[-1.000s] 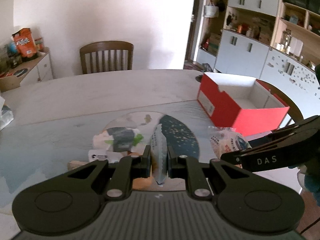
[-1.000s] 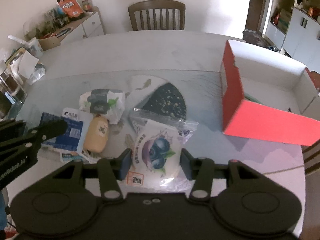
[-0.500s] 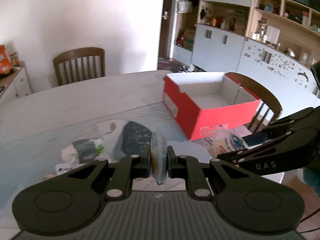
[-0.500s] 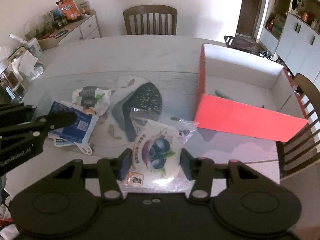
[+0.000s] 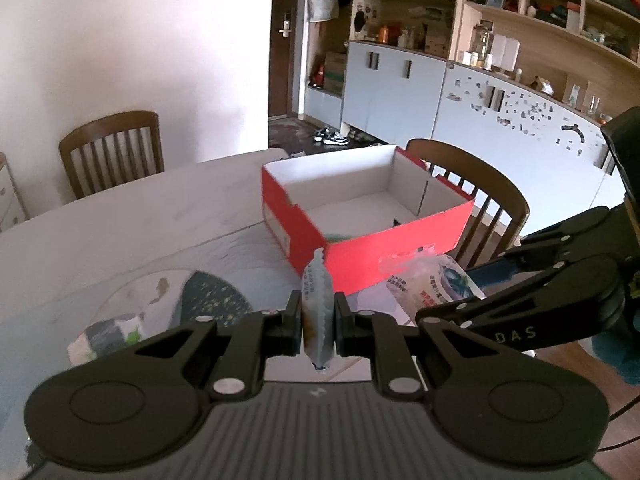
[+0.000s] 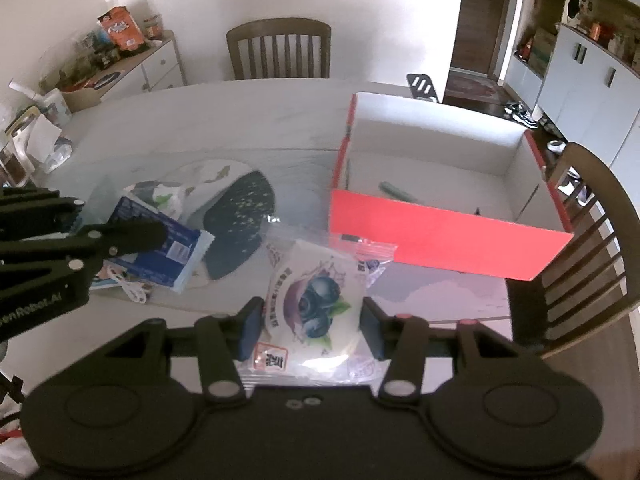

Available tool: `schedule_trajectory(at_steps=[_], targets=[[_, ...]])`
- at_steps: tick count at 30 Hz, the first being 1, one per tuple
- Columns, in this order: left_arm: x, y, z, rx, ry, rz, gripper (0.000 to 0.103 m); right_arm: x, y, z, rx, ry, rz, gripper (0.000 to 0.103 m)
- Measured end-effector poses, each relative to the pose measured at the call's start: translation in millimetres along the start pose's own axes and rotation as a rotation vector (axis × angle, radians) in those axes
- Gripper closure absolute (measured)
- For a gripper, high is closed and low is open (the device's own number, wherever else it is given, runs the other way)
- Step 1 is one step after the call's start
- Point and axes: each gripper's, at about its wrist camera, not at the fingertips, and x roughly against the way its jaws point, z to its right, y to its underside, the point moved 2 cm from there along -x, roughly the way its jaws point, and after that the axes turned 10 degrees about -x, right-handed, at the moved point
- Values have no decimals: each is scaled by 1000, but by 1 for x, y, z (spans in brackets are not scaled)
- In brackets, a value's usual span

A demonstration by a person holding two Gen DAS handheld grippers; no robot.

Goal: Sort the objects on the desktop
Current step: 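Lift both held packets and carry them toward the red shoebox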

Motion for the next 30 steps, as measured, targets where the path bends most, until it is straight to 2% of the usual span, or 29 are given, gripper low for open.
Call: schedule_trajectory(at_steps=[19,30], targets=[[-48,-66,40,-31,14,53,89,4,-45,68,37,26,59,52],[-73,-104,43,-54,-5,59,89,0,-76,102,47,44,117,52]])
